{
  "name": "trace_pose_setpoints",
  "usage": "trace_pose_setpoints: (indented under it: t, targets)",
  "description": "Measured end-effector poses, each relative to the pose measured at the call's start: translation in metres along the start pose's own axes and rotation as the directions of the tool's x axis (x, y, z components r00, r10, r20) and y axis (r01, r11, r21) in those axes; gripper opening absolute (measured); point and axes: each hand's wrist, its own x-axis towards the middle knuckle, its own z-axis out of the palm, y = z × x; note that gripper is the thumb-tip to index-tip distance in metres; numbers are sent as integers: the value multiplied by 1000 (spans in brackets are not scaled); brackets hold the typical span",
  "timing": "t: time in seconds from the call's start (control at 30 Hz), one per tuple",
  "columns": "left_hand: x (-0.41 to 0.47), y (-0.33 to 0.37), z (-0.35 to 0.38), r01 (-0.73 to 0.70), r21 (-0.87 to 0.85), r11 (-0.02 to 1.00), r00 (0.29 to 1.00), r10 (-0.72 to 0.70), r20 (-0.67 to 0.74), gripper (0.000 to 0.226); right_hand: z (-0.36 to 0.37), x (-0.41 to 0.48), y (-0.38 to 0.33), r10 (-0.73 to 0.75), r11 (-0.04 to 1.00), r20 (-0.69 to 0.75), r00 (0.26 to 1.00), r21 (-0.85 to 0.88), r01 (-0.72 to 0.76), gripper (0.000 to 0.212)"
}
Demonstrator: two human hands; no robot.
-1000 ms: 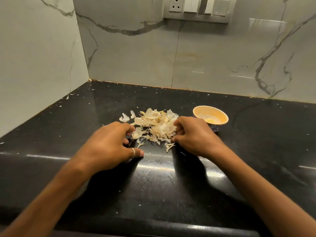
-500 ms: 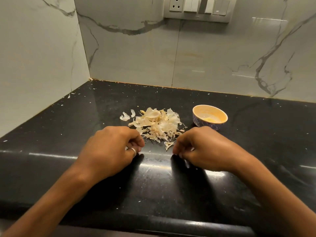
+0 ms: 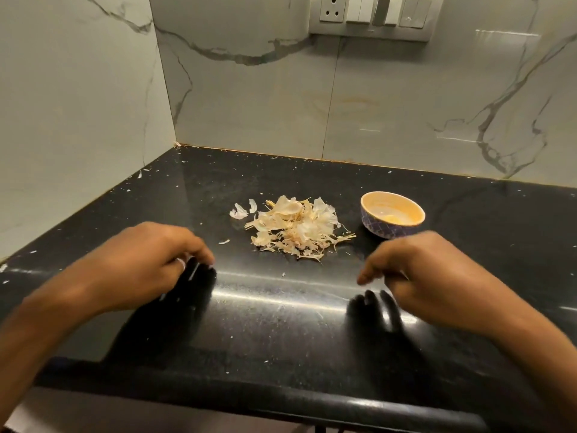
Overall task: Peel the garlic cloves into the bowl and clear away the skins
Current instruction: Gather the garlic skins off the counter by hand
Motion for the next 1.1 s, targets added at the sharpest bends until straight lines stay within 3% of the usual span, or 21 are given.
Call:
trace_pose_setpoints:
  t: [0.1,0.23,0.4,0.5,0.57,0.63,0.7,0.83,0.97,1.1]
  targets:
    - [-6,-4,9,-36,-14,999,999,36,5,56,9,-4,-1,-6,995,56,998,-99,11,41]
    - [11,8,16,-98,86,991,995,97,14,47,24,23,-9,-72,992,-11,997,-106,70,44]
    - [50,24,19,-119,63,991,992,116,55,43,41,68,-18,-115,991,-90,989,-74,109,44]
    - [62,23,27,-85,-47,995,990,79,-119,36,47,77,-11,-31,995,-288,957,79,56,37]
    - [69,24,28,19,-174,985,975,-57,-217,35,50,78,-9,27,989,-403,915,144,34,28]
    - [84,27,26,165,-340,926,973,-210,-98,46,53,82,-10,72,982,-370,926,190,-1,37]
    - [100,32,26,281,-410,868,957,-284,54,71,55,90,-13,130,961,-256,958,270,-59,55]
    - [122,44,32,300,-437,848,954,-275,122,83,56,114,-19,209,927,-177,962,349,-137,75]
    - [132,59,38,283,-494,822,959,-243,145,83,62,138,-20,288,867,-169,942,463,-183,71]
    - [138,59,45,249,-574,780,969,-201,147,92,67,152,-27,227,854,-215,950,512,-88,50]
